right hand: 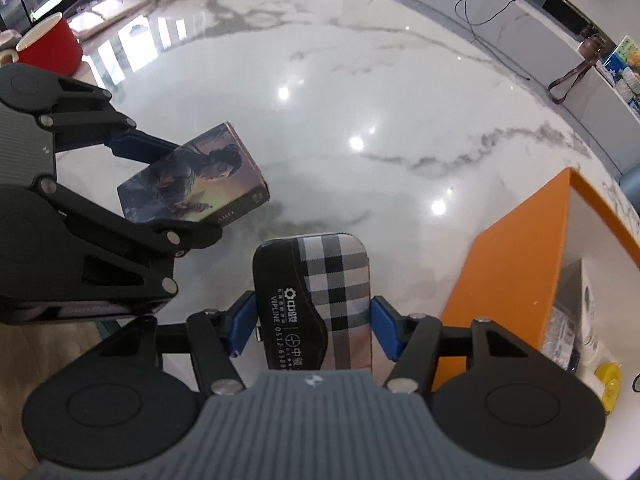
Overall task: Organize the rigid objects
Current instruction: 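Carry the illustrated book and plaid case over the orange box, then lower both tools into the box and open them to release book and case, then lift both open tools out of the orange box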
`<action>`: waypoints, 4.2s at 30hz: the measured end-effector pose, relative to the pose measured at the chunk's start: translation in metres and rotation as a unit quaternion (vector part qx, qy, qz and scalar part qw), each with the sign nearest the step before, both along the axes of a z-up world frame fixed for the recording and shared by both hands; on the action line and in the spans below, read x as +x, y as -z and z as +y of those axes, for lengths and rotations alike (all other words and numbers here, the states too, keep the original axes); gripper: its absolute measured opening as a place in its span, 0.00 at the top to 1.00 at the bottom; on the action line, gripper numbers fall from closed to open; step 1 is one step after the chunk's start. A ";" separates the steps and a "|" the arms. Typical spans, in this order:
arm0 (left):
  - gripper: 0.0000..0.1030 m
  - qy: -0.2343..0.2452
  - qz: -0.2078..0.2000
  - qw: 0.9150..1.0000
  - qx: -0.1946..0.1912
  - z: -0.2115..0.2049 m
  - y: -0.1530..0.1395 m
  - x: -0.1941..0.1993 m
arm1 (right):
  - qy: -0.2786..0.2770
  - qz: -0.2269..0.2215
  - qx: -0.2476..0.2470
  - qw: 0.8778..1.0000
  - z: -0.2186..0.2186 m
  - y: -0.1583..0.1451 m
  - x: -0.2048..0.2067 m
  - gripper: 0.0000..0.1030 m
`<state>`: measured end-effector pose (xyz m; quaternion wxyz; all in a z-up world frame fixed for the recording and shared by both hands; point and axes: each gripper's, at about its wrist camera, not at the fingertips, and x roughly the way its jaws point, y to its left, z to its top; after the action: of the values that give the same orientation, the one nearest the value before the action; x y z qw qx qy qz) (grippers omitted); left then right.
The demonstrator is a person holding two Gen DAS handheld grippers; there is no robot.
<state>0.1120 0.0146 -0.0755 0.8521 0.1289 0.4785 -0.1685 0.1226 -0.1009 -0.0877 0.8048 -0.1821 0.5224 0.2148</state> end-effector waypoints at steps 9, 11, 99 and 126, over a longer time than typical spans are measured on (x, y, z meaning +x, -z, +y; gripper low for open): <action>0.37 -0.014 -0.042 0.999 -0.006 -0.004 -0.037 0.001 | 0.012 -0.054 0.028 0.998 -0.012 -0.038 -0.006 0.42; 0.37 -0.018 -0.052 0.998 -0.009 -0.005 -0.046 0.002 | 0.015 -0.067 0.033 0.997 -0.014 -0.047 -0.006 0.42; 0.24 0.211 0.043 0.973 -0.080 -0.234 -0.008 -0.003 | 0.211 -0.065 -0.064 0.973 -0.255 -0.013 -0.015 0.37; 0.24 0.067 -0.191 0.971 -0.126 -0.125 -0.073 -0.036 | 0.234 -0.254 0.065 0.936 -0.217 -0.081 -0.097 0.22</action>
<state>0.0762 -0.1106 -0.0027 0.9236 0.0821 0.2725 -0.2567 0.0255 -0.3181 -0.0072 0.9484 -0.0508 0.3130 0.0007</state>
